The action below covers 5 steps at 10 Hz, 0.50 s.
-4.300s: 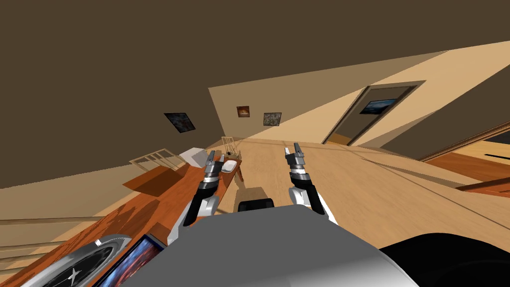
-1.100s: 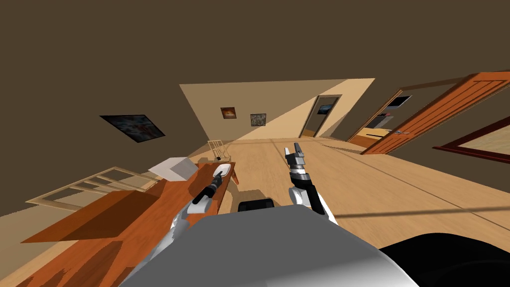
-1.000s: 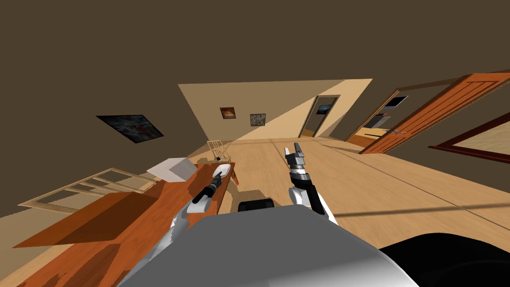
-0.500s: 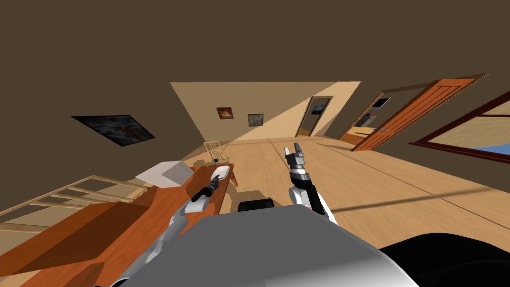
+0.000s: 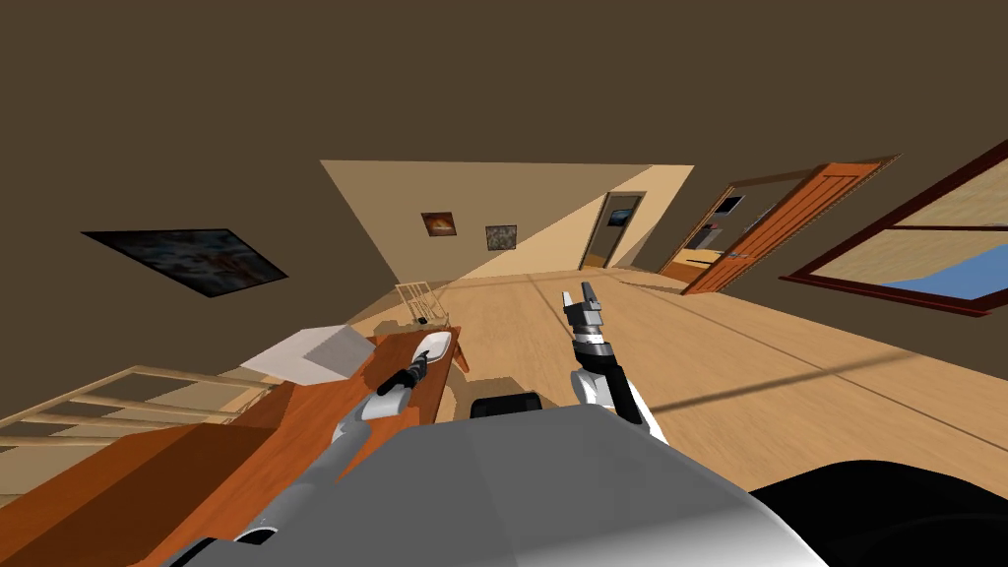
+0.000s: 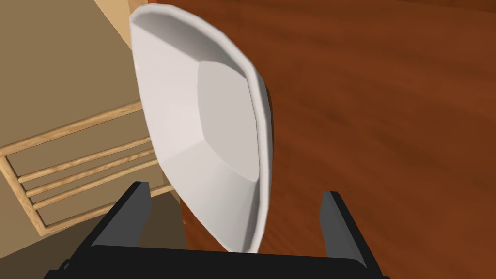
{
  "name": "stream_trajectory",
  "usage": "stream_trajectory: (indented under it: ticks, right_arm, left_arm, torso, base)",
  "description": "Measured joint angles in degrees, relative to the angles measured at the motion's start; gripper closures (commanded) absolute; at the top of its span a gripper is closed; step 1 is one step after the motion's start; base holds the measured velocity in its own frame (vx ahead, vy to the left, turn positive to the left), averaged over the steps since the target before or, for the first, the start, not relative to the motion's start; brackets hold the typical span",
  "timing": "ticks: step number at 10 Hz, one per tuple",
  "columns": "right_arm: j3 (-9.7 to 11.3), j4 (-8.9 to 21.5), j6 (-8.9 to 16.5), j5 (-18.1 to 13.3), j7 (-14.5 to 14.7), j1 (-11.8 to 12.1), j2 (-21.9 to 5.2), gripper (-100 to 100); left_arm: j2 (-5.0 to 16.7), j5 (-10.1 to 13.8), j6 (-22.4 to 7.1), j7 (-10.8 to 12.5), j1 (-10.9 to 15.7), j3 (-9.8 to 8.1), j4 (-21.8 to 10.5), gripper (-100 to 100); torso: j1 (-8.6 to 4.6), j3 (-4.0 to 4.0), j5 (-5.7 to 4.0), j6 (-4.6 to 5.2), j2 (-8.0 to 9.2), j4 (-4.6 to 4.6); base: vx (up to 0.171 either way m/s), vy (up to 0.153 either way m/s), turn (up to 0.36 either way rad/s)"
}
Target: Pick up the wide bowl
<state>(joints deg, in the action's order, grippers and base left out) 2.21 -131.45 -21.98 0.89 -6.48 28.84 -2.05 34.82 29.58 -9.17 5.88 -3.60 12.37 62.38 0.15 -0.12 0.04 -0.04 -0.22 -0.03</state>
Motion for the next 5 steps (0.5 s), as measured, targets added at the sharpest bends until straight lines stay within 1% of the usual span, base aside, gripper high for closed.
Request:
stream_trajectory:
  ticks: [1, 2, 3, 4, 5]
  right_arm:
    - [0.0, 0.0, 0.0, 0.0, 0.0, 0.0, 0.0, 0]
    - [0.0, 0.0, 0.0, 0.0, 0.0, 0.0, 0.0, 0]
    - [0.0, 0.0, 0.0, 0.0, 0.0, 0.0, 0.0, 0]
    - [0.0, 0.0, 0.0, 0.0, 0.0, 0.0, 0.0, 0]
    - [0.0, 0.0, 0.0, 0.0, 0.0, 0.0, 0.0, 0]
  left_arm:
    - [0.0, 0.5, -0.5, -0.1, 0.7, 0.35, -1.8, -100]
    - [0.0, 0.6, -0.6, -0.1, 0.8, 0.41, -2.1, 0]
    - [0.0, 0.6, -0.6, -0.1, 0.8, 0.40, -2.1, -100]
    - [-0.8, 0.2, 0.1, -0.2, 1.3, 0.41, -3.4, -100]
    - [-1.8, -0.6, 0.8, -0.4, 1.5, 0.02, -4.5, -100]
  torso:
    - [-0.01, 0.00, 0.00, 0.00, -0.01, 0.00]
    - [-0.07, 0.03, -0.02, -0.02, 0.07, 0.01]
    - [-0.12, 0.07, -0.03, -0.01, 0.13, 0.02]
    - [-0.03, 0.03, -0.01, 0.00, 0.05, 0.01]
    - [0.05, -0.01, 0.01, -0.01, -0.02, 0.00]
  base:
    - [0.018, 0.016, -0.016]
    - [0.000, 0.000, 0.000]
    - [0.034, 0.037, -0.034]
    - [0.058, 0.061, -0.054]
    - [0.026, 0.028, -0.014]
